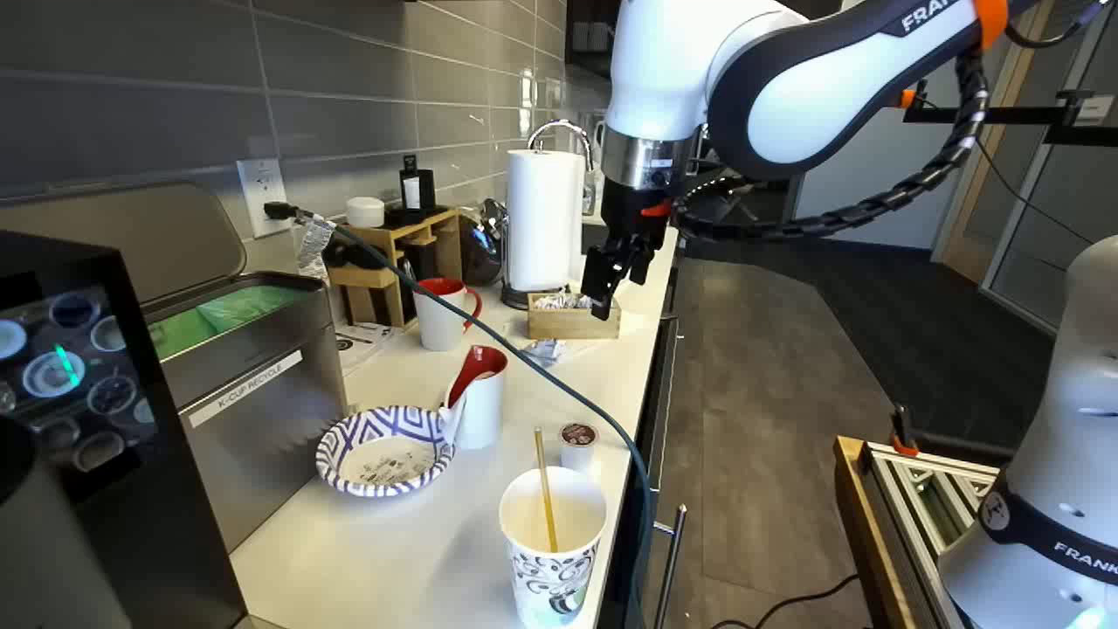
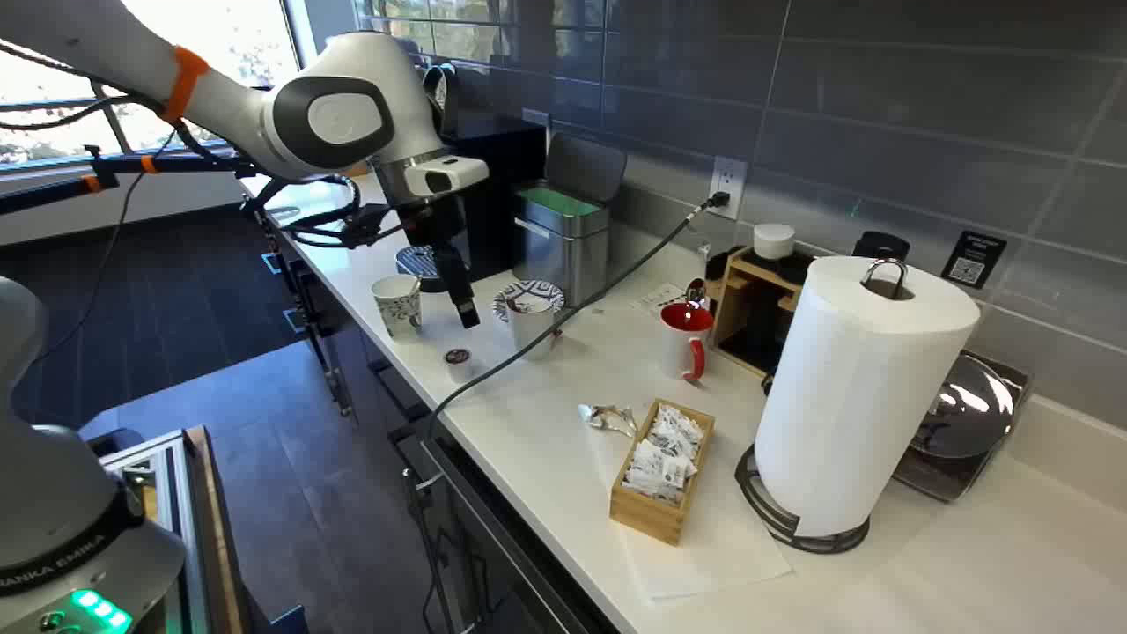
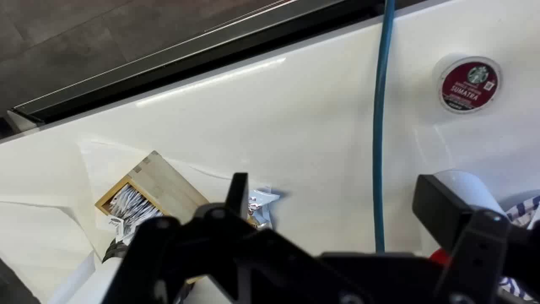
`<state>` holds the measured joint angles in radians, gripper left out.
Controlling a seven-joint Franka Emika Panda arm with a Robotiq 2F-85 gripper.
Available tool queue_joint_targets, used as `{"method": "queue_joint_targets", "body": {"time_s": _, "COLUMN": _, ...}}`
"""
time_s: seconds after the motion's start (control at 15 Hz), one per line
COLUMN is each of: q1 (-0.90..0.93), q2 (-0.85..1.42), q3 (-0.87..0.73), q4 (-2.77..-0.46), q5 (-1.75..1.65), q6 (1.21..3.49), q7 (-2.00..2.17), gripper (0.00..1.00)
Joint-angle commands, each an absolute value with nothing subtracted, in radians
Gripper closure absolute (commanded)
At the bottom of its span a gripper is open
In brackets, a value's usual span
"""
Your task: Put the white item in the coffee maker
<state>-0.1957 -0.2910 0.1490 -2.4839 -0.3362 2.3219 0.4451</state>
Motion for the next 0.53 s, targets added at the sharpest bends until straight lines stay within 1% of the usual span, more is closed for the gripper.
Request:
{"method": "queue_joint_targets", "body": {"time_s": 0.0, "q1": -0.167, "q2": -0.290, "q3": 0.121, "q4": -2.482, "q5": -0.346, "q6": 2.318, "q7": 0.452, "gripper": 0.00}}
{"method": "queue_joint_targets", "body": {"time_s": 0.33, "q1": -0.074, "q2": -0.283, "q3": 0.075, "q4": -2.519, "q5": -0.164, "q6": 2.356, "q7": 0.312, "gripper": 0.00}}
{"method": "queue_joint_targets", "body": {"time_s": 0.47, "q1": -0.034, "q2": -0.281, "q3": 0.064, "q4": -2.547, "q5": -0.101, "q6": 2.421, "q7": 0.229, "gripper": 0.00}}
